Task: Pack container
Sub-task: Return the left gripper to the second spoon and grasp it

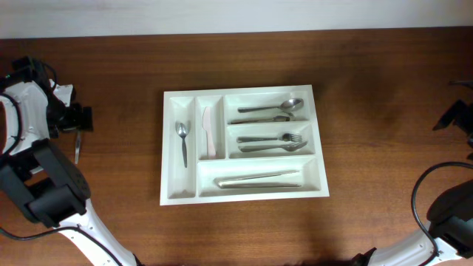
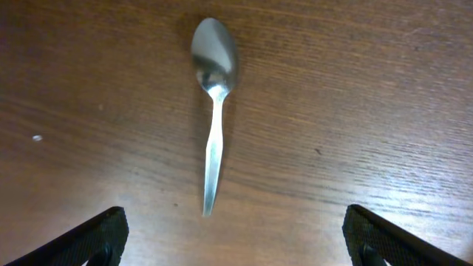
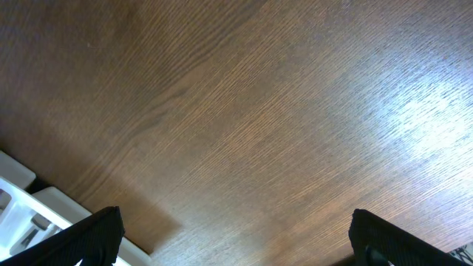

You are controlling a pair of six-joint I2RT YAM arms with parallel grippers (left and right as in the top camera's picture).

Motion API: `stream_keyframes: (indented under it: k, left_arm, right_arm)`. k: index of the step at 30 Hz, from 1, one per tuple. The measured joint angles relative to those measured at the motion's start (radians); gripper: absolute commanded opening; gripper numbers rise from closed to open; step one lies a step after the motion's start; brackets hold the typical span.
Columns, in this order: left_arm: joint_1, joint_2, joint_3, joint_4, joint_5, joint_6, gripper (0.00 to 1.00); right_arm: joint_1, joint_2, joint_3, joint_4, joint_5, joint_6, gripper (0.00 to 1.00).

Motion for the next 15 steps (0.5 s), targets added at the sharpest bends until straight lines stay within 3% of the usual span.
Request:
stream_keyframes:
  k: [15]
  left_arm:
    - [0.0, 0.0, -0.069, 0.075, 0.0, 0.0, 0.95]
  right_arm:
    - [0.0, 0.0, 0.0, 0.0, 0.0, 0.0, 0.99]
